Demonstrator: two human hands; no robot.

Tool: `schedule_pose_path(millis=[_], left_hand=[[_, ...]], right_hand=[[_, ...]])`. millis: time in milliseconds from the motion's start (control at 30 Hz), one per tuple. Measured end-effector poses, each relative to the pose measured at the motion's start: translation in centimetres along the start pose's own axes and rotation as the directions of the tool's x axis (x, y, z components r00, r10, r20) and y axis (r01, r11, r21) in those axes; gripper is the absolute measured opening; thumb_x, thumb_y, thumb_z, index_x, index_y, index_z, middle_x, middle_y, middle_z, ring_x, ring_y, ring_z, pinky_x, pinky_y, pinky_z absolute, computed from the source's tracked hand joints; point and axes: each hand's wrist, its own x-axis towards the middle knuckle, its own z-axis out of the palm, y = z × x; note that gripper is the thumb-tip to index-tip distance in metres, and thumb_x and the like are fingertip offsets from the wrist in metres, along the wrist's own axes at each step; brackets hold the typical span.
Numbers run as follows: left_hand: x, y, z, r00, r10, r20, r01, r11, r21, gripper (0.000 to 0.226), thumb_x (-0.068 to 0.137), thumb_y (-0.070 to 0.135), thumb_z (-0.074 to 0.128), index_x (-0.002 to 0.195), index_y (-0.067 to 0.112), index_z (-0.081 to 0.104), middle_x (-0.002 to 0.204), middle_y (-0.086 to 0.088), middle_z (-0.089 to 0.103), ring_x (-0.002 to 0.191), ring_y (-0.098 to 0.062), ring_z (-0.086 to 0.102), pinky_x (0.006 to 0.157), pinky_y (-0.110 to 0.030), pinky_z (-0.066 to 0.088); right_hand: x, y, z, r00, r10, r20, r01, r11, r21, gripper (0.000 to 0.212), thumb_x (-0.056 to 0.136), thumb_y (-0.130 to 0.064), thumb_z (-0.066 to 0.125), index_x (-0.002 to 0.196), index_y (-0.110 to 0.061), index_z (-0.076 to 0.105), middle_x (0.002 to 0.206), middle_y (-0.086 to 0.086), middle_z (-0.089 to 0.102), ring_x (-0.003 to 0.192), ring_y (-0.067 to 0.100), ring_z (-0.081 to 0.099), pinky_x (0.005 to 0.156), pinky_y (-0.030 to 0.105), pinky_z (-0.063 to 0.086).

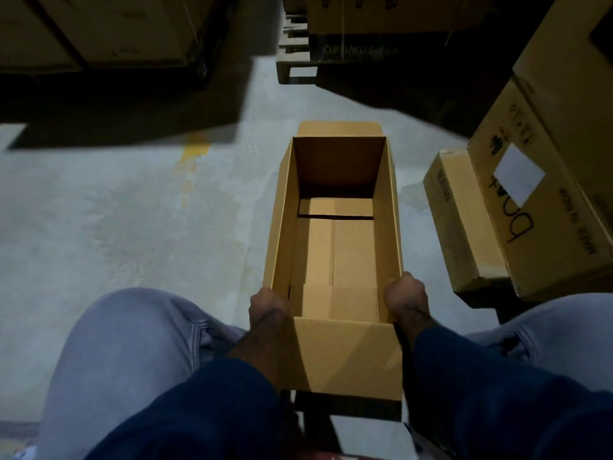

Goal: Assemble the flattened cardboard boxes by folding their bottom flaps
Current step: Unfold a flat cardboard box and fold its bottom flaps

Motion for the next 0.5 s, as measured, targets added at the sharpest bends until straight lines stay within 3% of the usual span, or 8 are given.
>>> schedule_pose_path(millis=[100, 267, 400, 500], left_hand=[[-0.4, -0.5, 0.5, 0.999, -0.037, -0.008, 0.037, 0.998, -0.048, 0.017, 0.099, 0.022, 0.065, 0.09, 0.008, 0.065, 0.086, -0.006, 0.062, 0.089, -0.023, 0.068, 0.077, -0.034, 0.053], [0.1, -0.1, 0.9, 0.998, -0.017, -0.056, 0.014, 0.998, -0.055, 0.033, 0.099, 0.024, 0.064, 0.07, 0.015, 0.051, 0.071, -0.001, 0.051, 0.077, -0.021, 0.059, 0.076, -0.035, 0.053], [0.3, 0.0, 0.8, 0.999, -0.017, -0.033, 0.017, 1.0, 0.003, 0.019, 0.096, 0.017, 0.067, 0.08, 0.011, 0.061, 0.073, 0.001, 0.051, 0.083, -0.023, 0.063, 0.076, -0.033, 0.051], [0.5, 0.1, 1.0, 0.999, -0.028, -0.021, 0.029, 0.999, 0.044, 0.03, 0.093, 0.02, 0.072, 0.071, 0.014, 0.053, 0.069, -0.002, 0.049, 0.077, -0.02, 0.06, 0.075, -0.033, 0.053]], right_hand=[[-1.8, 1.1, 0.6, 1.0, 0.017, -0.02, -0.017, 1.0, -0.01, 0.032, 0.105, -0.035, 0.049, 0.117, -0.008, 0.062, 0.117, 0.016, 0.067, 0.107, 0.034, 0.066, 0.089, 0.046, 0.056], [-1.4, 1.0, -0.1, 0.998, 0.054, -0.022, -0.053, 0.998, 0.041, 0.023, 0.103, -0.027, 0.057, 0.11, -0.006, 0.066, 0.11, 0.015, 0.068, 0.103, 0.031, 0.066, 0.087, 0.043, 0.057], [-0.7, 0.5, -0.9, 0.995, 0.097, 0.0, -0.097, 0.995, -0.005, 0.023, 0.102, -0.026, 0.061, 0.104, -0.004, 0.068, 0.102, 0.015, 0.066, 0.101, 0.033, 0.067, 0.086, 0.042, 0.055], [-0.9, 0.3, -0.7, 0.994, 0.11, -0.006, -0.11, 0.993, -0.037, 0.026, 0.103, -0.029, 0.059, 0.105, -0.005, 0.068, 0.089, 0.011, 0.056, 0.1, 0.032, 0.068, 0.083, 0.041, 0.054]])
